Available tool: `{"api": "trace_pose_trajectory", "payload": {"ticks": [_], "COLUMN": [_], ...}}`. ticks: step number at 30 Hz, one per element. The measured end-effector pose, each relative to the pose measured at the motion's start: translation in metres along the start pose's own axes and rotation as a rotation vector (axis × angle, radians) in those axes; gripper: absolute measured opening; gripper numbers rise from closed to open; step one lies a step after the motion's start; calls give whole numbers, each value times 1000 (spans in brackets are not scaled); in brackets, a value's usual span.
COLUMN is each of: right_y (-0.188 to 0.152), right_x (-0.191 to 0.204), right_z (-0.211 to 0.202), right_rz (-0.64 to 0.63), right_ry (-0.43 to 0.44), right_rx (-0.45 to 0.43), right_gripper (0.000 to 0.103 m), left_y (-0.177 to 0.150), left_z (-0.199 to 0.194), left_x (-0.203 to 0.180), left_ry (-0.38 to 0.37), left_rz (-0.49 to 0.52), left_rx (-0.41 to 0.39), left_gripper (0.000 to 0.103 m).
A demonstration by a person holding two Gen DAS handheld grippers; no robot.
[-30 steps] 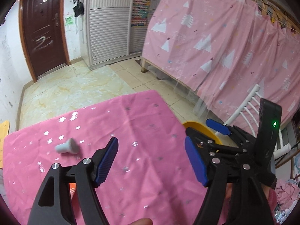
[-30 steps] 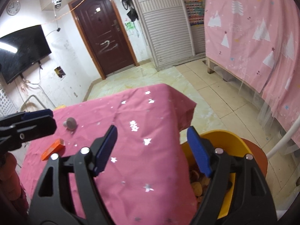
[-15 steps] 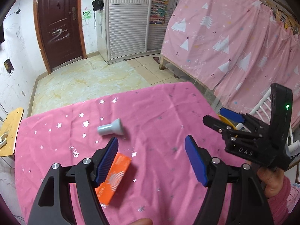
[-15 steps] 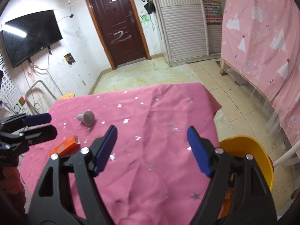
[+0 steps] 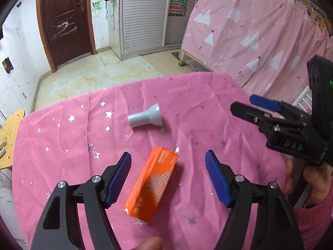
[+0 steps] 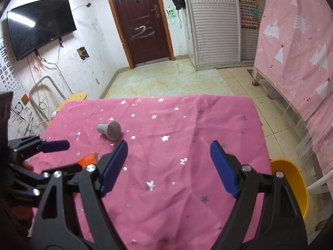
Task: Collect trash
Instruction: 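Grasp the orange box with the left tool while the right tool grasps the grey cap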
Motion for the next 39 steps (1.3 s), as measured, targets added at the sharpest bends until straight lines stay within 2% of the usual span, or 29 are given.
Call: {"api": "trace_pose_trajectory", "payload": {"ticks": [5, 11, 13, 18, 19, 27, 32, 39], "right_y": [2, 6, 7, 9, 9, 9, 11, 15], "right_x": [12, 25, 30, 44, 46, 64, 77, 92], "right_z": [12, 23, 27, 39, 40, 59, 71, 91], "right_rz": [-18, -43, -52, -68, -71, -93, -114, -128], "right_ry": [6, 9, 11, 20, 22, 30, 36, 35], "right_rx": [22, 42, 48, 64, 67, 97, 115, 140], "right_gripper": [78, 78, 78, 78, 78, 78, 78, 78], "left_y": [-12, -19, -20, -23, -25, -31, -32, -32], "left_z": [12, 22, 24, 24, 24, 22, 11, -1], "left_x": [2, 9, 12, 19, 22, 31, 52, 77], "left_ry": [1, -2, -4, -19, -23, -14, -9, 54], "left_rz": [42, 41, 37, 28, 25, 10, -38, -92], "left_rx": [18, 38, 38, 30, 31, 14, -11, -39], "left_gripper": [62, 45, 34, 27, 22, 16, 14, 14]}}
Point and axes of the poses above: each gripper's, at about its wrist camera, not at the fingertips, and z roughly the way its jaws point, x to its left, y to its top, the point moved 2 cm from there along z, roughly the way its jaws point, and after that the axes turned 7 degrees about y, right-handed, at the moved point
